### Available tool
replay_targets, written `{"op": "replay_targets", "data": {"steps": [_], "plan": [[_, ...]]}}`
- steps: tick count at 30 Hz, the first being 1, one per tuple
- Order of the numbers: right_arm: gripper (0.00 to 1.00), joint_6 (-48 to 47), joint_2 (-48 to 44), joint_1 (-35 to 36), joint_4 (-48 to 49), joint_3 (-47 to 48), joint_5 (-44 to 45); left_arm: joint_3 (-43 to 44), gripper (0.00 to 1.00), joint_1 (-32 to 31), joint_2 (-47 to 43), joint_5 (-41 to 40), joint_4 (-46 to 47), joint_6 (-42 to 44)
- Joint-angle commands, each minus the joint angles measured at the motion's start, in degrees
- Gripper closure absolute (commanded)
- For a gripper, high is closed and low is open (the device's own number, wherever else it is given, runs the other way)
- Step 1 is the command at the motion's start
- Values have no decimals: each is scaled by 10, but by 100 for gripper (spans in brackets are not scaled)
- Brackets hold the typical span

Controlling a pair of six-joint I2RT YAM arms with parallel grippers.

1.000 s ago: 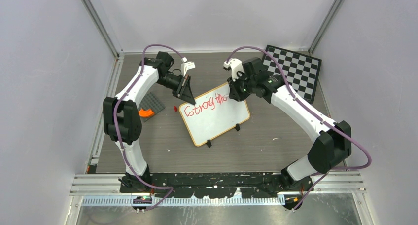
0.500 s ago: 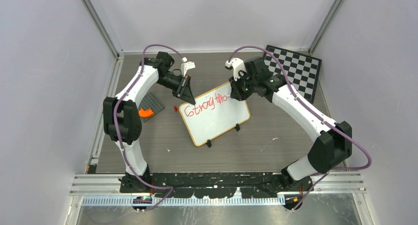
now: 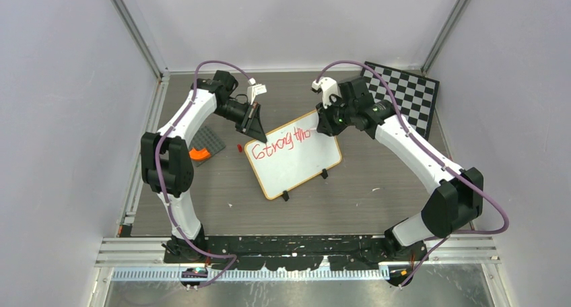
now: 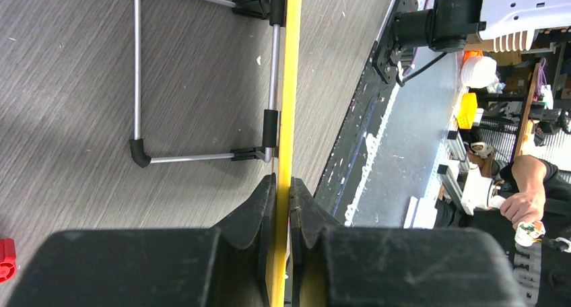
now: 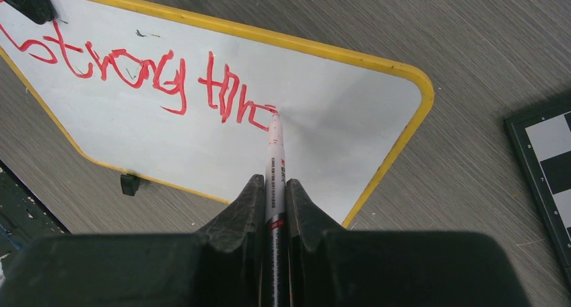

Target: Write a sentence on the whiteboard

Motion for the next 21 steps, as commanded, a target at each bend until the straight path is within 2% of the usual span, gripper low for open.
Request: {"op": "replay_targets", "data": {"steps": [1, 21], "plan": [[100, 0, -3, -1, 19, 13, 3, 0, 100, -4, 0, -23, -11, 3], [100, -6, 10, -8, 27, 11, 32, -10, 100, -4, -2, -26, -6, 2]]}}
